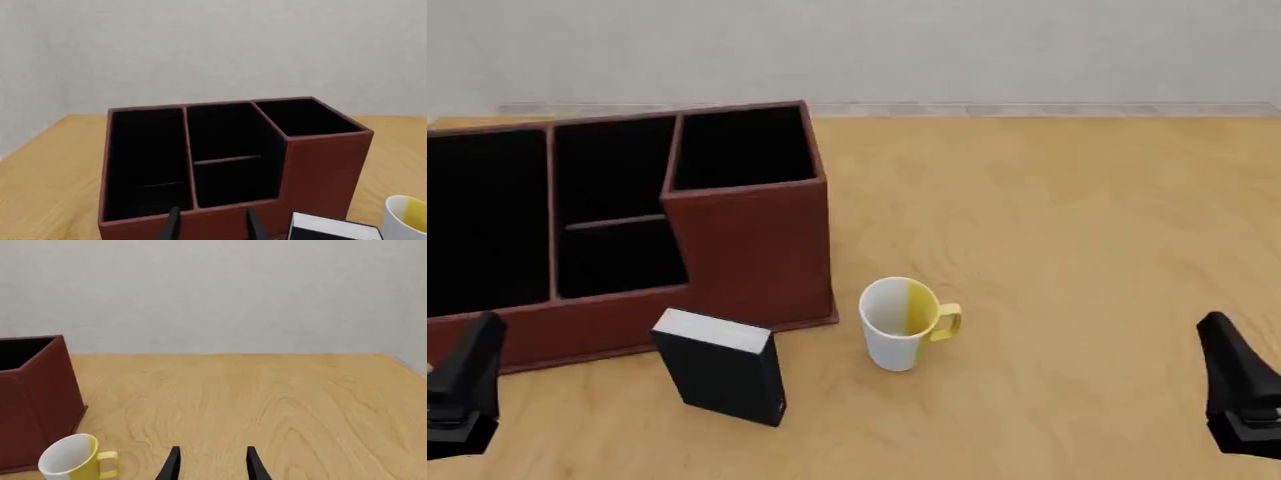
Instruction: Pick up the book and place it in the right compartment of the caddy.
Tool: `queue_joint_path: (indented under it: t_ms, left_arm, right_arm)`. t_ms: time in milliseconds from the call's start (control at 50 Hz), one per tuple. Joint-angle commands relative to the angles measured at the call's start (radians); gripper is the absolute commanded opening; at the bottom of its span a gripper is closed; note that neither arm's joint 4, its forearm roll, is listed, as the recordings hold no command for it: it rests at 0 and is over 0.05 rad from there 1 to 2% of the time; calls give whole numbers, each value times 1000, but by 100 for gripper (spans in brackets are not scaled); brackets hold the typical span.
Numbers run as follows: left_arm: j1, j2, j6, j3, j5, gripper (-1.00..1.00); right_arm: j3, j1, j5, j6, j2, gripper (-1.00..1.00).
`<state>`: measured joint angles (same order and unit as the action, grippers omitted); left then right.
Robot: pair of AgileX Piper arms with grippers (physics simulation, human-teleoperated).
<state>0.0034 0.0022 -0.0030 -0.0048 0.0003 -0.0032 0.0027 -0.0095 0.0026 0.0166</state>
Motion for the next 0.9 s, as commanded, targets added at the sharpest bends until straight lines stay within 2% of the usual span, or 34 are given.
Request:
queue_joint_path:
  t_ms: [20, 160, 220, 260, 400, 420, 580, 600, 640, 660, 760, 820, 840, 900]
  left_arm:
    - [-11, 0, 0, -3, 13, 100]
    - [-17, -2, 5, -7, 20, 100]
    - [-23, -2, 7, -12, 24, 100]
    - [-22, -2, 9, -10, 21, 100]
    - [-20, -2, 10, 1, 9, 100]
    - [-17, -2, 7, 3, 9, 100]
    - [-10, -2, 11, 4, 5, 100]
    - [-10, -2, 10, 4, 5, 100]
    - [-9, -2, 10, 4, 5, 100]
    - [-6, -2, 10, 4, 4, 100]
    - [-3, -2, 8, 4, 0, 100]
    - [0, -2, 4, 4, -2, 100]
    - [1, -2, 4, 4, -4, 100]
    - [2, -2, 2, 4, -7, 100]
  right_arm:
    - [-27, 12, 23, -14, 0, 100]
    - [-88, 69, 82, -59, 3, 100]
    - [-147, 164, 102, -98, 45, 100]
    - [-165, 188, 100, -122, 68, 100]
    - [-216, 334, 44, -177, 248, 100]
    - [-235, 377, 29, -177, 299, 100]
    - [-291, 475, -13, -223, 435, 100]
    - [-313, 499, -9, -217, 463, 100]
    - [-322, 504, -9, -228, 478, 100]
    - [-343, 540, -3, -244, 513, 100]
    - [-379, 589, 5, -274, 580, 100]
    - [-414, 633, 19, -256, 621, 100]
    - [-419, 637, 22, -286, 650, 100]
    - [-454, 673, 37, -279, 691, 100]
